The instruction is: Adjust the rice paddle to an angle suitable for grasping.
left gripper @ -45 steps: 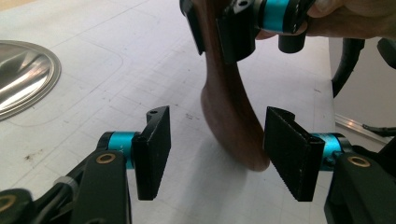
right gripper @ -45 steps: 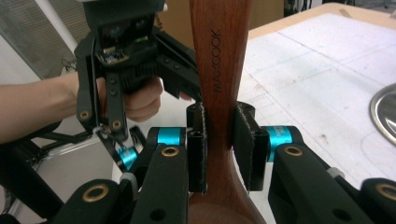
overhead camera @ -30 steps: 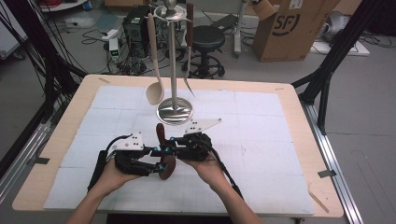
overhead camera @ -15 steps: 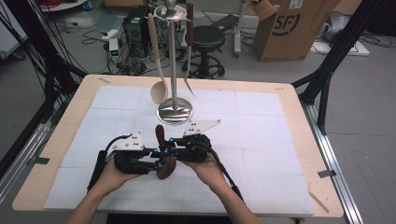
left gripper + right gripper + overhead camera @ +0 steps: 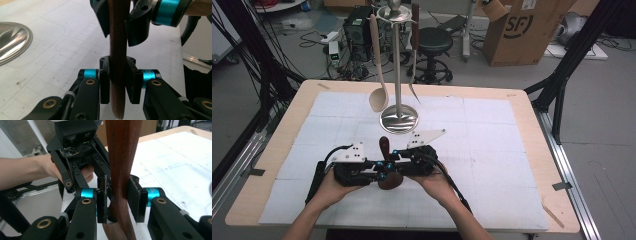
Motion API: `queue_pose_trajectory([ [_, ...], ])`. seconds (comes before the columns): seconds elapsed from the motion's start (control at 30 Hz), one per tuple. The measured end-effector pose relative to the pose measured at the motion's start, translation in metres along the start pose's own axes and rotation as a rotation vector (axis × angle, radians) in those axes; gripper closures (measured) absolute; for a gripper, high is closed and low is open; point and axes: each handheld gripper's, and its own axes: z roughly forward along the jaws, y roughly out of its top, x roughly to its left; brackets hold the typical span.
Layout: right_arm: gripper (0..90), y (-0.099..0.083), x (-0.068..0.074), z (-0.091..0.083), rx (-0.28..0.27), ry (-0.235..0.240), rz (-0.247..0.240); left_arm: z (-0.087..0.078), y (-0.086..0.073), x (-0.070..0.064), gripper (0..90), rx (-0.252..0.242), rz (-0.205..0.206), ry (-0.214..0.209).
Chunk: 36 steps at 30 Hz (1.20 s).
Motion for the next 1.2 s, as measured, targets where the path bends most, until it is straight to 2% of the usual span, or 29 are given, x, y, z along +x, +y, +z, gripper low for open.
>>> queue_pose_trajectory([
  [0.1,71.0,-0.0007,-0.0003,0.0013,0.007,0.005,-0.009,0.0003,0.0,-0.0004,76.0,-0.003,-0.001,-0.002],
  [0.27,74.2,-0.0036,-0.0024,0.0011,-0.013,0.012,0.008,-0.0001,-0.0001,0.0003,76.0,-0.001,-0.002,-0.007],
  [0.33,75.0,-0.0039,-0.0019,0.0006,-0.011,0.005,0.005,-0.0007,0.0,0.0005,74.9,-0.013,-0.015,-0.01],
  [0.73,76.0,-0.0037,-0.0046,-0.0033,-0.01,-0.026,0.016,-0.0047,0.0005,0.002,67.0,-0.029,-0.023,-0.007],
  [0.97,76.0,-0.0032,-0.0047,-0.0054,-0.022,-0.023,0.025,-0.0043,0.0002,0.0021,71.3,-0.018,-0.016,0.005],
  [1.2,75.9,-0.0044,-0.0043,-0.0062,-0.022,-0.03,0.026,-0.0052,-0.0003,0.0034,71.9,-0.018,-0.021,0.009],
])
